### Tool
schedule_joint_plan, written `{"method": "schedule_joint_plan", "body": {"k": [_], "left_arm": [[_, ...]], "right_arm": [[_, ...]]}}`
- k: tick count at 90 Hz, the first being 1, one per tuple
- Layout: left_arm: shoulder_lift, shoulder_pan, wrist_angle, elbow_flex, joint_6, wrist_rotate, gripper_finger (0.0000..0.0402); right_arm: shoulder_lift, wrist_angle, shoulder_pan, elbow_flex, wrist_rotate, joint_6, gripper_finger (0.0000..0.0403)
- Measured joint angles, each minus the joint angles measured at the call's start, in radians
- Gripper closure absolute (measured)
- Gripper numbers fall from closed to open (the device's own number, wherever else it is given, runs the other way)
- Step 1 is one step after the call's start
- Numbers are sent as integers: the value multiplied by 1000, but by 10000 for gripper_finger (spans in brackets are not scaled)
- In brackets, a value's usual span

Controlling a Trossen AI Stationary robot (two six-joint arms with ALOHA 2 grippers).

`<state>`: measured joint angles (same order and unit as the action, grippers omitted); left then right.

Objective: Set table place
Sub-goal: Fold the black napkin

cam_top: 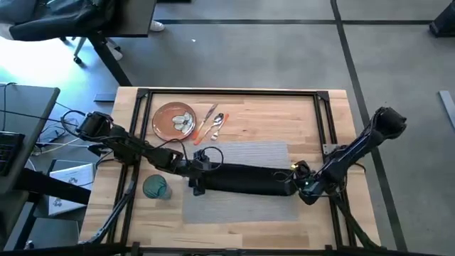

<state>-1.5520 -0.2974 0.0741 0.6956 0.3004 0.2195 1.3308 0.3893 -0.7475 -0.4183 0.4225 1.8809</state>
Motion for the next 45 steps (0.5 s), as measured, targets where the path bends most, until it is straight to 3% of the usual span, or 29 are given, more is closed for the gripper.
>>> {"method": "schedule_joint_plan", "body": {"k": [21,33,45], "left_arm": [[0,0,0,0,0,0,283],[0,0,3,-1,-1,0,283],[0,0,4,-1,-3,0,283]], "right_arm": [[8,24,0,4,-9,-38,388],[4,88,2,-27,-31,-59,398],[-18,357,2,-124,-108,-72,401]]}}
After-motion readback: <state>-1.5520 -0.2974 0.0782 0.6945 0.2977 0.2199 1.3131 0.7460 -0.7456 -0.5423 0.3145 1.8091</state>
